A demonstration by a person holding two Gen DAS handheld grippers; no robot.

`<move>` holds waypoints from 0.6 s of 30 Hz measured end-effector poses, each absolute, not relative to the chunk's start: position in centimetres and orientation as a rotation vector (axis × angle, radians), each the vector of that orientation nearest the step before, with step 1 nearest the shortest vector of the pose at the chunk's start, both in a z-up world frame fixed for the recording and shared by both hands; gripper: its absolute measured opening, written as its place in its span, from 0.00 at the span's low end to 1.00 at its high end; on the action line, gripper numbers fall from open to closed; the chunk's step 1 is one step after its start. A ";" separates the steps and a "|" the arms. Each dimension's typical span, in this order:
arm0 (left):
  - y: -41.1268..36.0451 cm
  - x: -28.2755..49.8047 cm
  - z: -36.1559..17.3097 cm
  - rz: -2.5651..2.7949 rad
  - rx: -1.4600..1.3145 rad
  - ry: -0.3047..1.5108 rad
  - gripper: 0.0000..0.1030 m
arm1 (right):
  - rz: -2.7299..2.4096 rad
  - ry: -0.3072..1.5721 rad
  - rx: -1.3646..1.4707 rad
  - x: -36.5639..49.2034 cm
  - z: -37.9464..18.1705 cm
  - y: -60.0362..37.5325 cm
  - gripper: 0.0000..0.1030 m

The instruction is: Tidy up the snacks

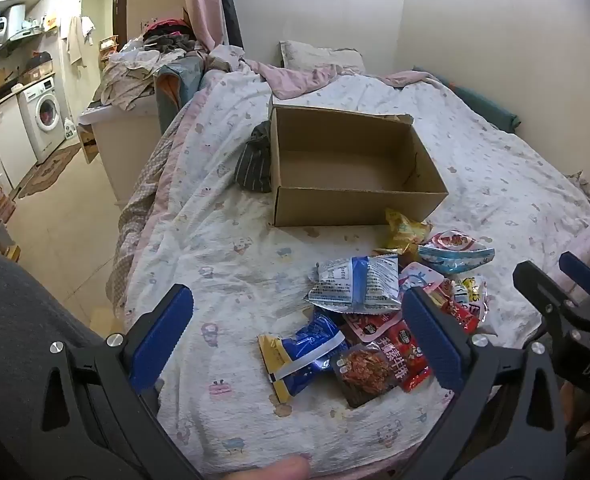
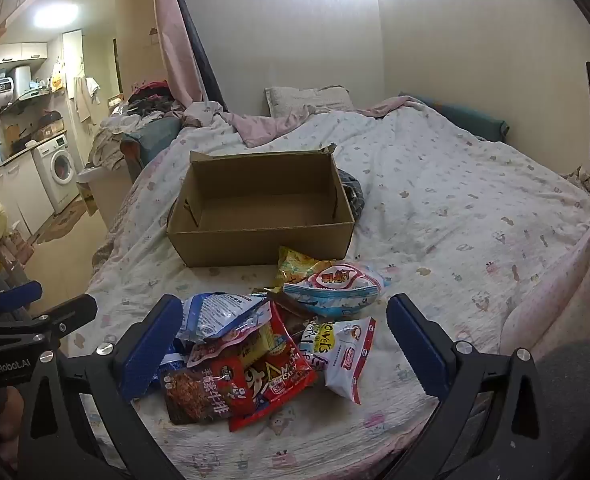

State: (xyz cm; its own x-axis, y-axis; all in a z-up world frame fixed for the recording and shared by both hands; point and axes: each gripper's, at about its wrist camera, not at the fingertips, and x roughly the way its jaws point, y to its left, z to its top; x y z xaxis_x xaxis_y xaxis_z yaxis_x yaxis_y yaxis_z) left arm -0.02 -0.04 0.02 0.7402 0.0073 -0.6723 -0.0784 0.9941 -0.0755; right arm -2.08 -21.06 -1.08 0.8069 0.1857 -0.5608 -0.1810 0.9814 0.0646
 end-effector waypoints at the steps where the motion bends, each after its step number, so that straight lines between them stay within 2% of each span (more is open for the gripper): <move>1: 0.0 0.0 0.0 0.046 -0.105 0.735 1.00 | 0.197 0.596 0.007 -2.1 -1.1 -21.1 1.00; 18: -0.2 0.3 0.3 0.048 -0.096 0.732 1.00 | 0.189 0.597 0.015 -2.2 -1.0 -21.2 1.00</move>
State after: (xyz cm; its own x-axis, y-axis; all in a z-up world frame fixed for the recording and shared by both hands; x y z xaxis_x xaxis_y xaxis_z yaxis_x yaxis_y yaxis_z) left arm 0.28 -0.19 0.27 0.7429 0.0107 -0.6693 -0.0777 0.9945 -0.0704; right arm -2.17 -21.24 -1.03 0.8100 0.1816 -0.5576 -0.1726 0.9826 0.0692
